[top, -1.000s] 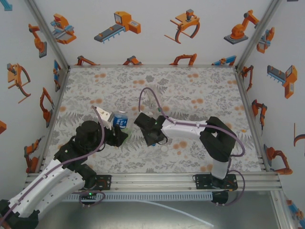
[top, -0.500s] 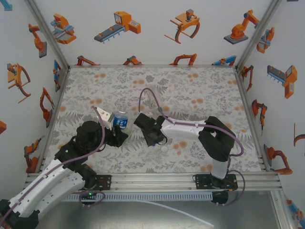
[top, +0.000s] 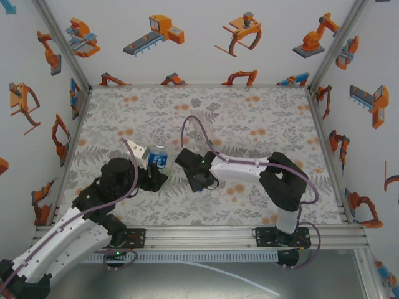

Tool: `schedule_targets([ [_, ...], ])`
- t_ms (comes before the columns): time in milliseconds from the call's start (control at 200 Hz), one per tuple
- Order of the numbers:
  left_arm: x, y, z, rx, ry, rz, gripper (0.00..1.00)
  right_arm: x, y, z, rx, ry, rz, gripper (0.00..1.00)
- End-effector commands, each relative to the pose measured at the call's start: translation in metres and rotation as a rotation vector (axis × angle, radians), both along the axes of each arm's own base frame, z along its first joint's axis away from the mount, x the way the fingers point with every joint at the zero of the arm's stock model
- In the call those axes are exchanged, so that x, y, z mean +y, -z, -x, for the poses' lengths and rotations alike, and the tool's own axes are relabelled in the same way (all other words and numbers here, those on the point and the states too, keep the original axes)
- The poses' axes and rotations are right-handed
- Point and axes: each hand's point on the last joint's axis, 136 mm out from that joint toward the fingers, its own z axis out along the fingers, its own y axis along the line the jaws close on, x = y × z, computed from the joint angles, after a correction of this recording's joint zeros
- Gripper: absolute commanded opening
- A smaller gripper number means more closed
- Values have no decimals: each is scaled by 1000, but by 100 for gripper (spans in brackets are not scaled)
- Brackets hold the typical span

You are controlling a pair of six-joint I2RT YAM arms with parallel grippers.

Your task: Screw on the bottle caps

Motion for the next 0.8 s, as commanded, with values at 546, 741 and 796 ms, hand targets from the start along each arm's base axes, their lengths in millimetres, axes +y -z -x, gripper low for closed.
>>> schedule_targets([
  [546, -1, -2, 0, 4, -7, 31, 2, 1, 2, 7, 12, 3, 12, 37],
  [741, 0, -2, 0, 3, -8, 32, 2, 1, 4, 8, 12, 2, 11, 33],
  [796, -1, -2, 0, 2, -6, 31, 2, 1, 3, 7, 8, 2, 8, 32],
])
